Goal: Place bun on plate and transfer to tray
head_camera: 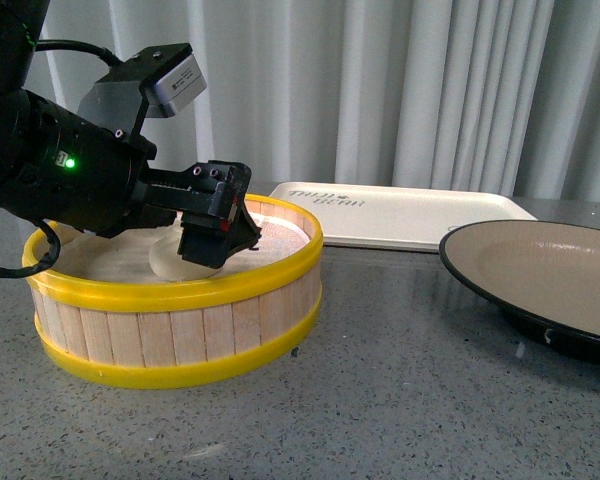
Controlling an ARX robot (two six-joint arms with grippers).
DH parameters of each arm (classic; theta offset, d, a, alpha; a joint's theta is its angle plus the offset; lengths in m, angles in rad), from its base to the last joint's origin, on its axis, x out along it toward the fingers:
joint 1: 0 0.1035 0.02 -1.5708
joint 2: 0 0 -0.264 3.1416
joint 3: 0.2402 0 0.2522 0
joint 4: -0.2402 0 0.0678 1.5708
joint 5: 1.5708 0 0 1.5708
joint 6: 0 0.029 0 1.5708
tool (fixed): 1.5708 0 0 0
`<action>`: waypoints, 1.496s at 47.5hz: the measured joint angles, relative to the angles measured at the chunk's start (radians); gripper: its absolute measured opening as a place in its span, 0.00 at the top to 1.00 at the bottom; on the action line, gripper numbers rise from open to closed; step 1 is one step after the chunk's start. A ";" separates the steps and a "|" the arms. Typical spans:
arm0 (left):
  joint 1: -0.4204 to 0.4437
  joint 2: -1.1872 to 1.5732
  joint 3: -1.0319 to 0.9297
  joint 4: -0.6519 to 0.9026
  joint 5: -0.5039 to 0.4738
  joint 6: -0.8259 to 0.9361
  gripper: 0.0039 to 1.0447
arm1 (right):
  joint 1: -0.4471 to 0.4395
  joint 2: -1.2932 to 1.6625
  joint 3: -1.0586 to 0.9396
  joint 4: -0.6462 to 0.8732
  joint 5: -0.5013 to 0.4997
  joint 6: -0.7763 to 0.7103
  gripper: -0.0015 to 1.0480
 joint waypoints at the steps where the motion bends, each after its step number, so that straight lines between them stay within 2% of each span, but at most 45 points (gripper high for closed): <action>1: 0.000 0.004 0.000 0.007 -0.005 0.000 0.06 | 0.000 0.000 0.000 0.000 0.000 0.000 0.08; 16: -0.008 0.029 0.000 0.038 -0.037 0.008 0.06 | 0.000 0.000 0.000 0.000 0.000 0.000 0.08; 30: -0.018 0.039 -0.002 0.046 -0.069 0.038 0.59 | 0.000 0.000 0.000 0.000 0.000 0.000 0.08; 37: -0.018 0.035 -0.002 0.063 -0.045 0.019 0.83 | 0.000 0.000 0.000 0.000 0.000 0.000 0.08; 42: -0.018 0.016 -0.001 0.082 -0.021 -0.013 0.96 | 0.000 0.000 0.000 0.000 0.000 0.000 0.08; 51: -0.027 -0.040 -0.001 0.140 0.017 -0.050 0.96 | 0.000 0.000 0.000 0.000 0.000 0.000 0.08; 59: -0.071 -0.047 -0.002 0.247 0.072 -0.086 0.96 | 0.000 0.000 0.000 0.000 0.000 0.000 0.08; 71: -0.244 0.015 0.022 0.458 0.168 -0.177 0.96 | 0.000 0.000 0.000 0.000 0.000 0.000 0.08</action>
